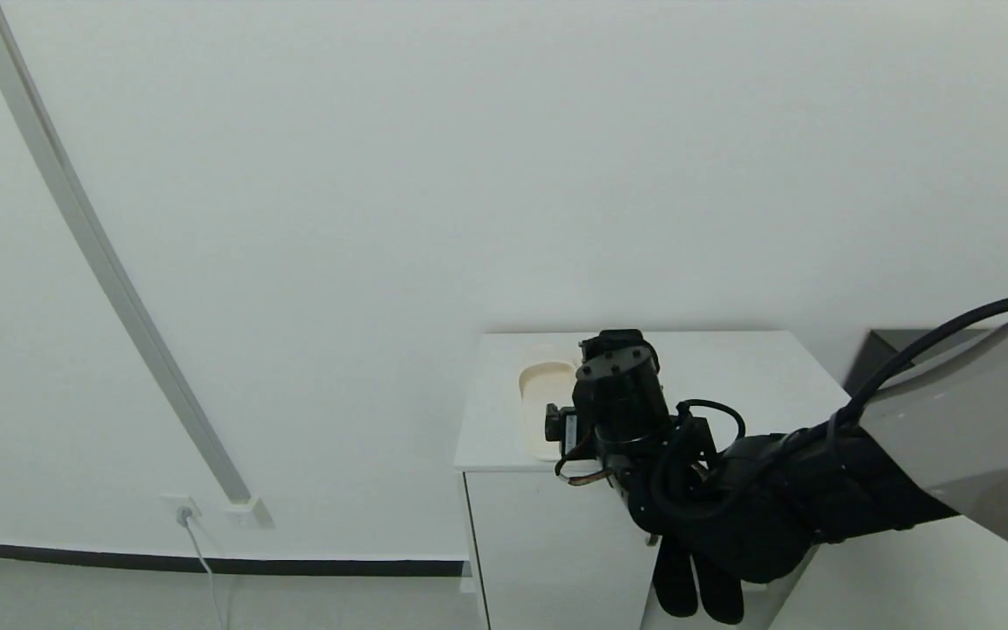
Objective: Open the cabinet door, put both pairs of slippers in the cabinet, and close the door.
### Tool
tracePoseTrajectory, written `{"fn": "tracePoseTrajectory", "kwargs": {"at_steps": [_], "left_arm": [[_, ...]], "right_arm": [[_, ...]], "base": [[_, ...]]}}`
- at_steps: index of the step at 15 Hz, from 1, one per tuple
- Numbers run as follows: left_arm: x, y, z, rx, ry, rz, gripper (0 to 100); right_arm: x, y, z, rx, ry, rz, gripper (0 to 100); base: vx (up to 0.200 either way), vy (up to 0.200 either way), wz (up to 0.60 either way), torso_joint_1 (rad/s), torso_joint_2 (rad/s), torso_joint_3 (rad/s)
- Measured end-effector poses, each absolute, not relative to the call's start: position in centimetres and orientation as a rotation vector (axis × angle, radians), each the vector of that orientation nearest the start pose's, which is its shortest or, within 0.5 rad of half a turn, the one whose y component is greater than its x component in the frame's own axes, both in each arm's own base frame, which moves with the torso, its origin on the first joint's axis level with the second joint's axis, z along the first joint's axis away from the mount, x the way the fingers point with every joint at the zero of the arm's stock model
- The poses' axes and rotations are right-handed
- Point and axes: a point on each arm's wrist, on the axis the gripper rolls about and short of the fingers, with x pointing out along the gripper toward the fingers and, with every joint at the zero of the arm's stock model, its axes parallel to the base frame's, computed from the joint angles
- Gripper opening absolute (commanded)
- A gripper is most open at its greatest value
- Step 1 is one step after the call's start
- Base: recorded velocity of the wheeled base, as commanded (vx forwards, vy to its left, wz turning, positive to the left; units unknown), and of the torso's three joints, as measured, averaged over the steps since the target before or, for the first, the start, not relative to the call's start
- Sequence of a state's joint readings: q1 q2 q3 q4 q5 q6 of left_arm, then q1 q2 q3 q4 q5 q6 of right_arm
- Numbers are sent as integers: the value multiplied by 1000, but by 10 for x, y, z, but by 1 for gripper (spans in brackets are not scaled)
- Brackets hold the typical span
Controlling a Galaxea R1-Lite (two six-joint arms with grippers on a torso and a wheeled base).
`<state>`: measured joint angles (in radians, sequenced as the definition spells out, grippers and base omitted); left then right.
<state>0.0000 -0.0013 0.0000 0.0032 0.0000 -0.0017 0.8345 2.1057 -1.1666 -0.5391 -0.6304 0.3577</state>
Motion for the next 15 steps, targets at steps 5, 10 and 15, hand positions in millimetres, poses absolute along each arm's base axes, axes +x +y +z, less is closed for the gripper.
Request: {"fn": "tracePoseTrajectory", "kwargs": {"at_steps": [5,10,15], "left_arm": [[-23,0,75,-5,2,1,0],[-23,0,75,-7,1,3,0],[-23,0,75,-6,2,6,0]], "right_arm": [[280,289,97,75,337,149,100],[297,292,80,49,314,143,100],[319,297,78,40,290,138,100]], "base": [[0,0,0,0,0,0],[0,0,0,0,0,0],[0,0,0,0,0,0]]}}
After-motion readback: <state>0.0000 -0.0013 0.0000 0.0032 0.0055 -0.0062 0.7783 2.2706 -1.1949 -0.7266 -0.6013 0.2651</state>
